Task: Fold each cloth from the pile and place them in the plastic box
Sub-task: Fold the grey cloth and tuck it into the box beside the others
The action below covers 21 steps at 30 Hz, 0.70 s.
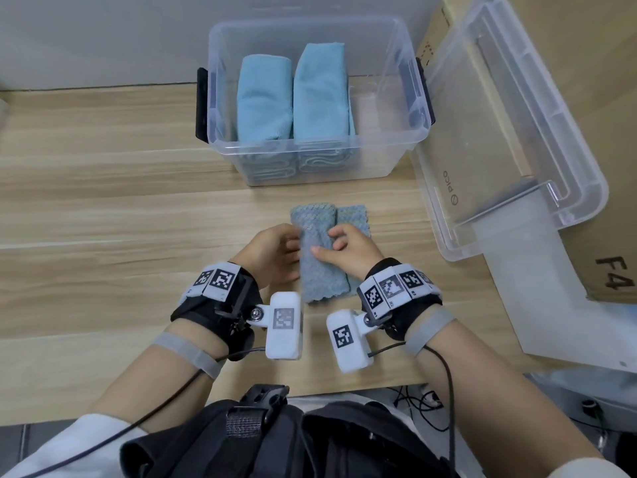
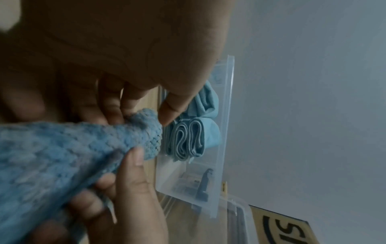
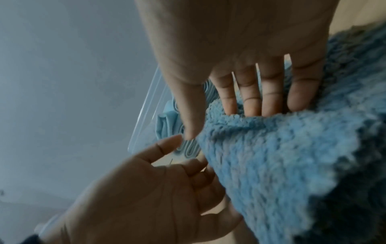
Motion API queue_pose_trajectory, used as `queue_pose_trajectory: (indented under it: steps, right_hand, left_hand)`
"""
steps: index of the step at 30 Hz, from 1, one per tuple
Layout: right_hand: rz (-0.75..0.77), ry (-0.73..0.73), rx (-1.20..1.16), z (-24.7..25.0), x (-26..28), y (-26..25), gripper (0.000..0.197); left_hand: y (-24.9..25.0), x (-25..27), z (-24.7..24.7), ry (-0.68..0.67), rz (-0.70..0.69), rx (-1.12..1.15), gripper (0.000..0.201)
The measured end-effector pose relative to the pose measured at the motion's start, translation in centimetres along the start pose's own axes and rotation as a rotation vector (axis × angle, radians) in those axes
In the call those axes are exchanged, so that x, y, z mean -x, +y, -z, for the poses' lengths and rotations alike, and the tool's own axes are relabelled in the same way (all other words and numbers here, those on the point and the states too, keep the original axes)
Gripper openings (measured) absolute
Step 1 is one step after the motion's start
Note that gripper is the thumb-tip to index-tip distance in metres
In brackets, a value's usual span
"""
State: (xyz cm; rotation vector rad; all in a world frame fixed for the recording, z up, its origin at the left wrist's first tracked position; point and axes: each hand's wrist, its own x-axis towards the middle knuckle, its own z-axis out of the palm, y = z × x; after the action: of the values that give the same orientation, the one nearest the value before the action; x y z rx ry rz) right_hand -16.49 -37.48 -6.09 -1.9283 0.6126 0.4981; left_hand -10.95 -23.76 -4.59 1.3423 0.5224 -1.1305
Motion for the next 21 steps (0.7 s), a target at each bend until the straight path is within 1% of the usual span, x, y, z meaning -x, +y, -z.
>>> queue_pose_trajectory:
  steps: [2, 3, 5, 7, 8, 9, 10, 12, 16, 18, 19, 21]
  right_hand:
    - [-0.017, -0.033, -0.150, 0.5, 0.3, 0.1, 0.053]
    - [-0.032, -0.040, -0.237, 0.8, 0.3, 0.4, 0.051]
    - [-0.041, -0.008, -0.330, 1.7, 0.4, 1.2, 0.039]
    - [-0.038, 0.101, -0.239, 2.8, 0.3, 2.1, 0.032]
    - [-0.049, 0.157, -0.159, 3.3, 0.3, 2.5, 0.033]
    - [-0.067, 0.203, -0.102, 3.7, 0.1, 2.9, 0.035]
    - [-0.084, 0.232, -0.076, 4.1, 0.0, 3.3, 0.038]
    - [-0.102, 0.243, -0.076, 4.3, -0.3, 3.9, 0.040]
    - [-0.079, 0.234, -0.078, 3.7, -0.4, 4.0, 0.035]
    - [-0.050, 0.195, -0.103, 3.3, -0.2, 3.4, 0.032]
    - [-0.031, 0.162, -0.149, 3.1, 0.0, 3.1, 0.031]
    - [0.015, 0.117, -0.283, 3.1, 0.6, 2.0, 0.032]
  left_hand:
    - [0.4, -0.2, -0.6, -0.071, -0.034, -0.003, 0.017]
    - [0.5, -0.3, -0.9, -0.116, -0.054, -0.018, 0.018]
    - [0.7, -0.5, -1.8, -0.179, -0.079, -0.047, 0.023]
    - [0.7, -0.8, -2.6, -0.155, -0.100, -0.109, 0.018]
    - [0.6, -0.9, -2.9, -0.122, -0.110, -0.139, 0.012]
    - [0.4, -1.1, -3.1, -0.090, -0.117, -0.161, 0.011]
    - [0.2, -1.5, -3.1, -0.067, -0.122, -0.171, 0.014]
    - [-0.3, -2.0, -3.1, -0.062, -0.109, -0.155, 0.018]
    - [-0.8, -2.2, -3.8, -0.085, -0.101, -0.141, 0.009]
    - [-0.8, -2.0, -4.2, -0.110, -0.109, -0.121, 0.003]
    - [-0.6, -1.7, -4.4, -0.120, -0.122, -0.106, 0.009]
    - [0.0, -1.0, -4.5, -0.138, -0.179, -0.073, 0.029]
